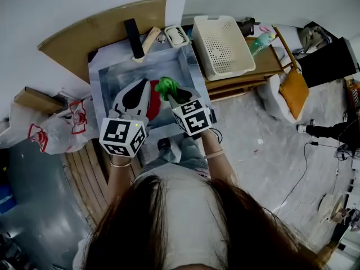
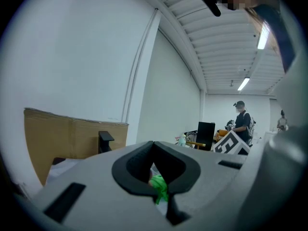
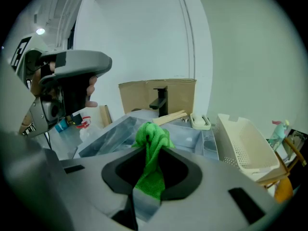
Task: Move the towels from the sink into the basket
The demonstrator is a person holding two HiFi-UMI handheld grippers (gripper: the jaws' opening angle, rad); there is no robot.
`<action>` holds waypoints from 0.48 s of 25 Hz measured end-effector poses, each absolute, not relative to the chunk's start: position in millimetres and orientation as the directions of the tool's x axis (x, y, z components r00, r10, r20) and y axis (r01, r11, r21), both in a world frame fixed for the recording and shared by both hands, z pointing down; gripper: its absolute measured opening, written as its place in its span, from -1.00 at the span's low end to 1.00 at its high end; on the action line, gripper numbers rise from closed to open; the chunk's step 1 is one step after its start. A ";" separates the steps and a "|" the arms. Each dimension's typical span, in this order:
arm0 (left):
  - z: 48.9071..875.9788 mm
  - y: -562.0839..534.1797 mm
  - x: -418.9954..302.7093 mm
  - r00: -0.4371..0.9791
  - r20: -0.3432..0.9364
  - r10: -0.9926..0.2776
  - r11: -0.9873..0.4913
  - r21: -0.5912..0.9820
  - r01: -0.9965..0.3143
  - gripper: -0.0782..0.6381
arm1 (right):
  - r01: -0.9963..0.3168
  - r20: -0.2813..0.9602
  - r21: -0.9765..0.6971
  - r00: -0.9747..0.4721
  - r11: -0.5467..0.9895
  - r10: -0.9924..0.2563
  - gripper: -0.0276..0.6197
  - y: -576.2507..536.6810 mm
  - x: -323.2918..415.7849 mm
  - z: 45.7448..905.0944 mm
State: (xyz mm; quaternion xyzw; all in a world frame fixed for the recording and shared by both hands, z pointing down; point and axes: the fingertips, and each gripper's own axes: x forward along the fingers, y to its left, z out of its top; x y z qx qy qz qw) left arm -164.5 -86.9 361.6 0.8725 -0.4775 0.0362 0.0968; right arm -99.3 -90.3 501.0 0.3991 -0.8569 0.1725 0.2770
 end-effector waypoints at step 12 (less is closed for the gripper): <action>354.3 -96.4 -132.0 0.506 0.150 -0.849 -0.495 0.107 -0.862 -0.77 | -0.761 0.516 -0.109 -0.593 0.640 -0.618 -0.59 -101.4 -64.3 466.0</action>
